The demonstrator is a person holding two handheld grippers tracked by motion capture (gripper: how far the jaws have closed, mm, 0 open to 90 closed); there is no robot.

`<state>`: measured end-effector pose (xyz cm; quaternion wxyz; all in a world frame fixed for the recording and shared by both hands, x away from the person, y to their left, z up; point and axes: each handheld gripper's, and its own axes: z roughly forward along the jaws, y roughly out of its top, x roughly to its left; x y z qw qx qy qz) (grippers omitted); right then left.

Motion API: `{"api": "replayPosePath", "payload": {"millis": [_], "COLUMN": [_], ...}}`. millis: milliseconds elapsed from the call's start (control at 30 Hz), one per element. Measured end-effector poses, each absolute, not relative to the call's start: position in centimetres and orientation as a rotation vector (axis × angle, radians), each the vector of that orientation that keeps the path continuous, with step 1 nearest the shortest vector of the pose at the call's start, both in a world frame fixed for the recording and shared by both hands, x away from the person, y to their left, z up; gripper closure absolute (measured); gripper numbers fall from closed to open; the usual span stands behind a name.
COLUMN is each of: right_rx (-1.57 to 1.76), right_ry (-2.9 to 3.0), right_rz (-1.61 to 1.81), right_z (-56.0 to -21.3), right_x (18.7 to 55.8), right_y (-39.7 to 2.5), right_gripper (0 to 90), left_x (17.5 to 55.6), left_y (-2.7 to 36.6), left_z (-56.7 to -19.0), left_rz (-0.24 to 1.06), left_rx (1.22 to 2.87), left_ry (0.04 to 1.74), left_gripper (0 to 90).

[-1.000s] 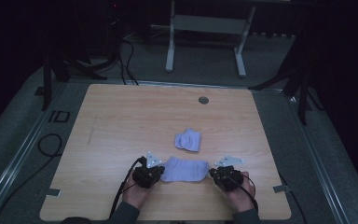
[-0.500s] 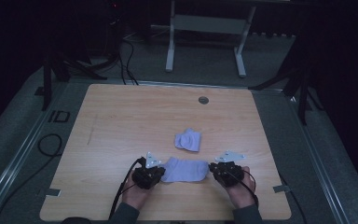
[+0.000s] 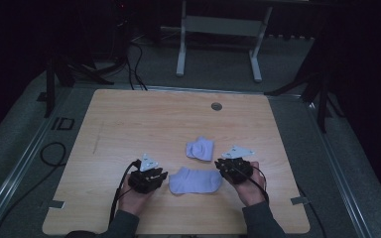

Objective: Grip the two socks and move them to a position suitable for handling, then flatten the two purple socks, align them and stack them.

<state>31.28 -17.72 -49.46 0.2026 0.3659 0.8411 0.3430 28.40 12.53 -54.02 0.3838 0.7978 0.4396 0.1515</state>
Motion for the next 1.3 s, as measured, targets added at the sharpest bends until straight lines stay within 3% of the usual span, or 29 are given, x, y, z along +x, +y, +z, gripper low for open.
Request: {"api": "replayPosePath", "payload": {"millis": [633, 1300], "right_rx": [0.993, 1.001], "right_ry": [2.348, 2.466], "right_rz": [0.962, 0.923], "right_z": [-48.8, -49.6], "right_x": [32.8, 37.9], "right_y": [-16.2, -12.2], "right_gripper": [74.0, 70.8], "left_x": [29.1, 29.2], "left_y": [13.7, 13.3], "left_z": [-54.1, -54.4], "left_rz": [0.399, 0.395], "left_rx": [2.008, 2.020], "left_ry": [1.165, 1.163], "left_gripper": [69.2, 67.4]}}
